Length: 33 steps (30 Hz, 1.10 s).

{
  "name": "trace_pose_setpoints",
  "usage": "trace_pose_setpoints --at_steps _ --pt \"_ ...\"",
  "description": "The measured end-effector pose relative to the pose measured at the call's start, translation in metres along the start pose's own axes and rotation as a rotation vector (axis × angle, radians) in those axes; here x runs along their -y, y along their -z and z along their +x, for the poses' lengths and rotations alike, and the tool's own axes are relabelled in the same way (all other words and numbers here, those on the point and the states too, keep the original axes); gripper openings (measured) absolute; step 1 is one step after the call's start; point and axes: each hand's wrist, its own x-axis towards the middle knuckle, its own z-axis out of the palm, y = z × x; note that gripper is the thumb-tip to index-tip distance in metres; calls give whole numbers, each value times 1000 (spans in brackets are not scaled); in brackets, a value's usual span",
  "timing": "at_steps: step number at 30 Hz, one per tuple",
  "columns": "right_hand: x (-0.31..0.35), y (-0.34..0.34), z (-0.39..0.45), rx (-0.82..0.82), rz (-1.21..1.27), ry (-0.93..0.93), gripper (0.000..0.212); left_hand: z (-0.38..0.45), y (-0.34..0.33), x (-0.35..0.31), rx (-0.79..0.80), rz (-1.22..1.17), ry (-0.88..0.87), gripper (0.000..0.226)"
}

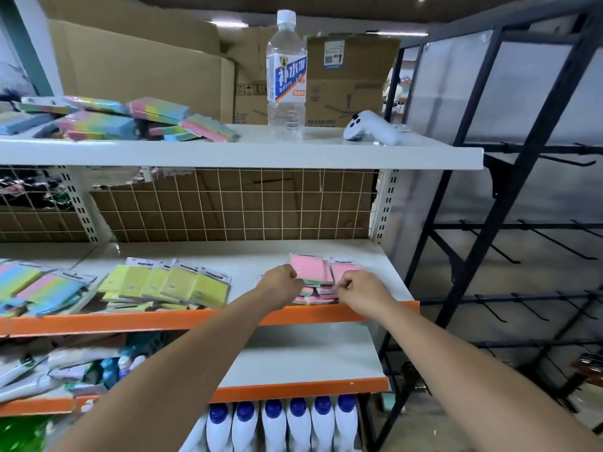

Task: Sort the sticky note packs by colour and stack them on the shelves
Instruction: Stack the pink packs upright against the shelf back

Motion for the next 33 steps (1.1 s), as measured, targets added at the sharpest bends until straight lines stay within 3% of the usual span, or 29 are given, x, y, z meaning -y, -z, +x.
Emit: trace_pose_setpoints --at_steps 7,14,16,19,22,25,31,33 --pt "-6 -1 29 74 77 -14 20 37 -8 4 -109 86 115 27" --pt "5 -20 58 100 180 -45 34 58 -22 -4 -136 293 111 42" --pt "7 -23 65 87 180 -19 17 64 -27 -6 -118 262 112 39" --pt "10 -33 77 123 211 -78 30 71 -35 -8 -81 131 140 35" --pt "11 -42 85 154 320 -154 14 74 -38 -9 -117 16 191 33" --pt "10 -46 92 138 374 -212 25 77 -38 -10 -151 -13 221 31" --pt "14 -42 97 119 353 -265 12 84 -37 -4 -182 -43 240 30" --pt "15 -38 97 121 364 -295 17 84 -34 -4 -200 -78 254 32"
